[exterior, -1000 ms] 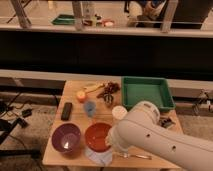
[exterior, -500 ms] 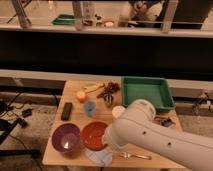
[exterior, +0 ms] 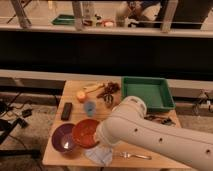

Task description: Stack bowls on top of each other

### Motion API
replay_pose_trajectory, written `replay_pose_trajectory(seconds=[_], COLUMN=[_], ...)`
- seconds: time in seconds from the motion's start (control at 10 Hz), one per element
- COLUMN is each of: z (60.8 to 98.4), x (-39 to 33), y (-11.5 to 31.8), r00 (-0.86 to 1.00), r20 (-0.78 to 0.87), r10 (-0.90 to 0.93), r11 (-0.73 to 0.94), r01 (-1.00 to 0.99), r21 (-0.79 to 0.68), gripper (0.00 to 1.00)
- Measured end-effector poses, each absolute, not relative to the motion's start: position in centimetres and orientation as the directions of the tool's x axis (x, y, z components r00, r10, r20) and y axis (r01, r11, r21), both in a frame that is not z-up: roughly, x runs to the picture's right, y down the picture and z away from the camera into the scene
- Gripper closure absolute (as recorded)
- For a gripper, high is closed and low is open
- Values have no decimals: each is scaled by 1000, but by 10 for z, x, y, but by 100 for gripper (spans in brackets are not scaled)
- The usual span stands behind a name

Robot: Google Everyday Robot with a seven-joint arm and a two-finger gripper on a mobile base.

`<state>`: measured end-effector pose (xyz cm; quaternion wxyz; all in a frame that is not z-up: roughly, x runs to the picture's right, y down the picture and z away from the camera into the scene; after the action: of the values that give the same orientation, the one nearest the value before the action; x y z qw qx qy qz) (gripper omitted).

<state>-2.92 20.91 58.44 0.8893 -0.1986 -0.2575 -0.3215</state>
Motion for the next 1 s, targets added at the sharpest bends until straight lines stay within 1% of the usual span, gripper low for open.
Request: replay_pose_trajectory(seconds=[0.3, 0.7, 1.0], z=[583, 593, 601], x=[-58, -105, -128], y=[206, 204, 207], r00=[614, 539, 497], r20=[609, 631, 638], r10=[-503, -558, -588], r11=[705, 684, 665], r01=[699, 729, 746], r21=[-122, -18, 31], gripper=[100, 100, 100])
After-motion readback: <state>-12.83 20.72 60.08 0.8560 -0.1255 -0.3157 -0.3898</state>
